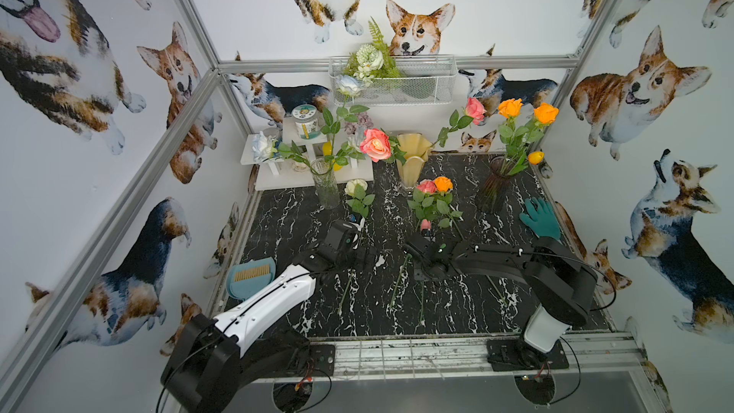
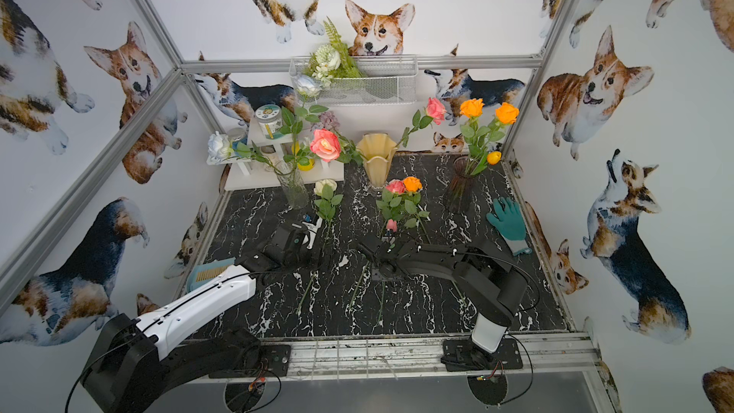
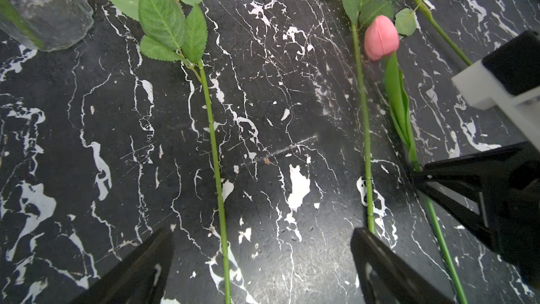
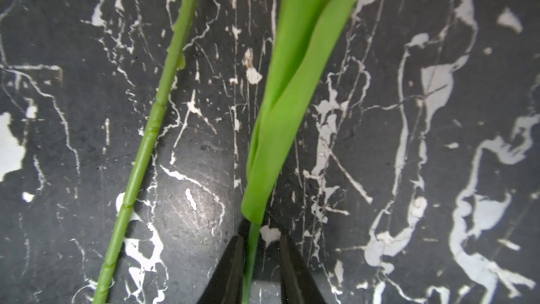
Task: Arrange the flowers in different vases according to their variety
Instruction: Pick up the flower at the center of the board.
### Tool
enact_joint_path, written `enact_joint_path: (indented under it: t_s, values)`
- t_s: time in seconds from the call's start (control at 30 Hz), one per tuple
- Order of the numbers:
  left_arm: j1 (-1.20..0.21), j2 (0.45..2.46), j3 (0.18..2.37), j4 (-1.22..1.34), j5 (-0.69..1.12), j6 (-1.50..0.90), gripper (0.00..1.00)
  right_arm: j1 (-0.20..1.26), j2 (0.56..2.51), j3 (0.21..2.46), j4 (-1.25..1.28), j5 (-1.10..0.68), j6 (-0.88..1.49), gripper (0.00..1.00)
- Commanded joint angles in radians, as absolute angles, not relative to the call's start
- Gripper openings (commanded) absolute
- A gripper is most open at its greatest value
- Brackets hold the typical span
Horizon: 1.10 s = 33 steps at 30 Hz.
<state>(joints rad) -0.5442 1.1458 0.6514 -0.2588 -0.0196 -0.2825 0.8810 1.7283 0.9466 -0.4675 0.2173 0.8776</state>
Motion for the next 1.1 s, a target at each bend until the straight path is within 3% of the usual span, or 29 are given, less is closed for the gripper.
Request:
enact_joint_path:
  t_s: [0.0, 0.1, 0.27, 0.57, 1.07]
  values:
    - [-0.543, 1.152, 0.662, -0.261, -0.019, -0.281, 1.00, 0.879, 1.802, 0.911, -0.482, 0.082, 0.864, 0.19]
    - [-0.543, 1.149, 0.660, -0.266, -0.021, -0.282, 1.00, 0.879, 1.826, 0.892, -0.439, 0.039, 0.867, 0.16]
    - [-0.543, 1.146, 0.660, -0.271, -0.025, -0.279, 1.00, 0.879, 1.835, 0.863, -0.393, 0.016, 0.888, 0.00]
    - [-0.541, 1.155, 0.662, -0.272, -0.023, -0.278, 1.00, 0.874, 1.732, 0.825, -0.377, 0.094, 0.925, 0.00]
    - [-0.541, 1.156, 0.662, -0.266, -0.022, -0.284, 1.00, 0.875, 1.337, 0.832, -0.478, 0.354, 0.939, 0.00]
